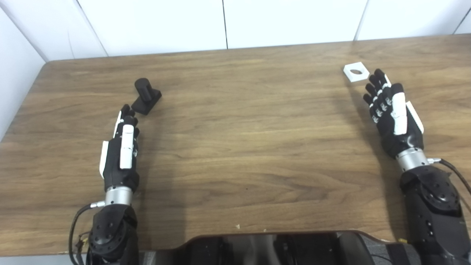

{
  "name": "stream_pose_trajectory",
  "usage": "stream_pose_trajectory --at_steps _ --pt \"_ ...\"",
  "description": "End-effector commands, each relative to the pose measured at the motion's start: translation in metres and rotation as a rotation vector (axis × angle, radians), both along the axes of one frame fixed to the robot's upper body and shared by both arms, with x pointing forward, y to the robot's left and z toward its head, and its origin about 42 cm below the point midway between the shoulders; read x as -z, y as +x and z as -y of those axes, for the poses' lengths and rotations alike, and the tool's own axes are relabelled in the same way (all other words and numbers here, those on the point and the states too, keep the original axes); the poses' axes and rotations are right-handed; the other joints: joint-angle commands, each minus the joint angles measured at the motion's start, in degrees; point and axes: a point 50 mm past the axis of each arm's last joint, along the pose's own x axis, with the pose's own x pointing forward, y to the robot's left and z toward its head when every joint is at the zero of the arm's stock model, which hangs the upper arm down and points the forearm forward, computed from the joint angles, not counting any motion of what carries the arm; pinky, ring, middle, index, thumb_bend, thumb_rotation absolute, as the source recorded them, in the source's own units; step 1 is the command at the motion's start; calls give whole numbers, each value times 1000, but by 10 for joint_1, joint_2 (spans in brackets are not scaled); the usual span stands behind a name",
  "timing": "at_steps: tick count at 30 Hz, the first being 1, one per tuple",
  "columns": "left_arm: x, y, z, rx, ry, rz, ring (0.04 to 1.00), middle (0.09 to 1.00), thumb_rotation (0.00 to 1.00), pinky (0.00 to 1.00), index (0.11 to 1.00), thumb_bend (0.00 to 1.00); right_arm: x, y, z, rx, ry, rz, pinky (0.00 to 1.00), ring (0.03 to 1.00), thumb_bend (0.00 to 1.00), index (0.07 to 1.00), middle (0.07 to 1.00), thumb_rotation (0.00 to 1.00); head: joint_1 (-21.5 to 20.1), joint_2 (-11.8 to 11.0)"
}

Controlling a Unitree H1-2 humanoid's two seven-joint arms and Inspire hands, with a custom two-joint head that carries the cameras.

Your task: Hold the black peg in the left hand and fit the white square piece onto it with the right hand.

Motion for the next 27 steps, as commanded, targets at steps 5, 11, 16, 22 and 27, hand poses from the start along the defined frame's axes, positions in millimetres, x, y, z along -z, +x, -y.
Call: stream_pose_trajectory --at_steps 5,11,16,22,27 --pt "-26 3 -6 -8 115 72 1000 1000 715 1000 1000 577 26 -9 -5 -28 44 -58 1000 1000 590 1000 1000 1000 5 -3" --pt "-55 6 -8 -112 565 -25 1000 1000 662 1000 1000 592 29 -9 -6 -27 43 -59 1000 1000 591 1000 1000 1000 9 -4" --pt "-66 16 -3 -200 787 -82 1000 1000 530 1000 995 667 31 -9 -8 -25 53 -74 1000 1000 608 1000 1000 1000 10 -6" --pt "-67 26 0 -264 968 -125 1000 1000 411 1000 958 747 33 -11 -9 -25 50 -74 1000 1000 603 1000 1000 1000 13 -11" --pt "-65 36 -3 -300 1084 -143 1000 1000 378 1000 915 789 35 -11 -10 -25 68 -83 1000 1000 596 1000 1000 1000 13 -15"
